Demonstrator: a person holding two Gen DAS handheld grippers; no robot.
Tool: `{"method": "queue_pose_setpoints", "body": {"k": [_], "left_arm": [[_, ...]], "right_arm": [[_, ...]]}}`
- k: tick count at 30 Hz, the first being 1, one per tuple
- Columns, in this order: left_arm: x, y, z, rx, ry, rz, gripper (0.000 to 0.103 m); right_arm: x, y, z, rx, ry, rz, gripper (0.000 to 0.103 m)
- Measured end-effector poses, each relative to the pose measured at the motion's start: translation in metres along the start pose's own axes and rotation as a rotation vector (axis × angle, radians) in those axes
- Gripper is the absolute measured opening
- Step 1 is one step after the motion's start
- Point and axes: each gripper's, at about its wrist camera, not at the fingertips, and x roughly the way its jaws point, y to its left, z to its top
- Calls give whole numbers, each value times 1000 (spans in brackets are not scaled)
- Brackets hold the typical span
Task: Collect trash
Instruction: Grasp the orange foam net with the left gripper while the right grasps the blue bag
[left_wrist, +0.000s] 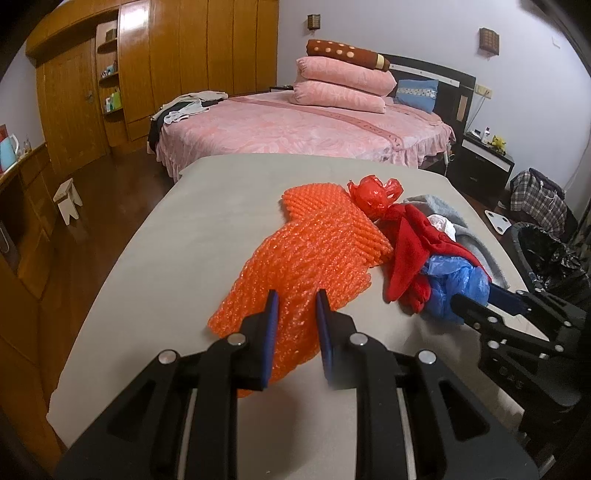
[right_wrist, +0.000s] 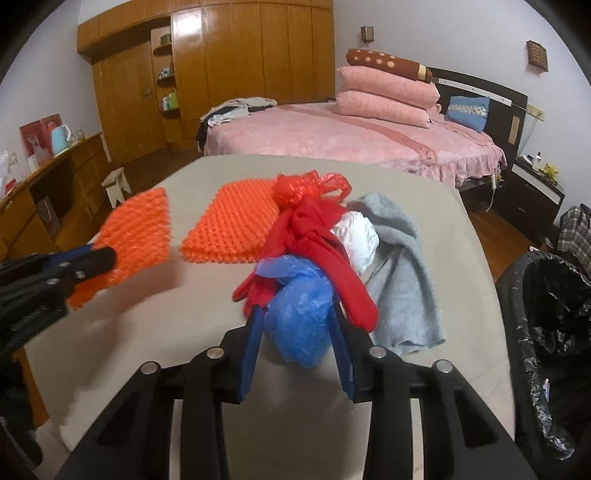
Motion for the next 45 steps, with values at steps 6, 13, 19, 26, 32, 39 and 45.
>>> {"method": "queue_pose_setpoints", "body": {"k": [6,13,19,26,32,39,45], "left_arm": [[-2,1,2,-3,-9,1,19],[-12,-6,4,11,-30,-12,19],[-23,-13,10,22,-54,-29,19],[-35,-28,16,45,-86,-53,19],[-38,-46,19,74,-95,-80,19],[-25,-61,2,111,-46,-111,19],[-12,-61,-13,118,3,-114,19]], "right_arm": [[0,-2,2,-8,-1,24,14],[-28,-3,7,-9,-42,55,12],[-57,-13,18,2,-101,58,12],[-78,-30,25,25,-141,33,8],[-88,-41,22,6,-149,0,6],[-63,-63,-1,64,-55,-17,6],[-54,-65,-12,58,-17,-27,25]]}}
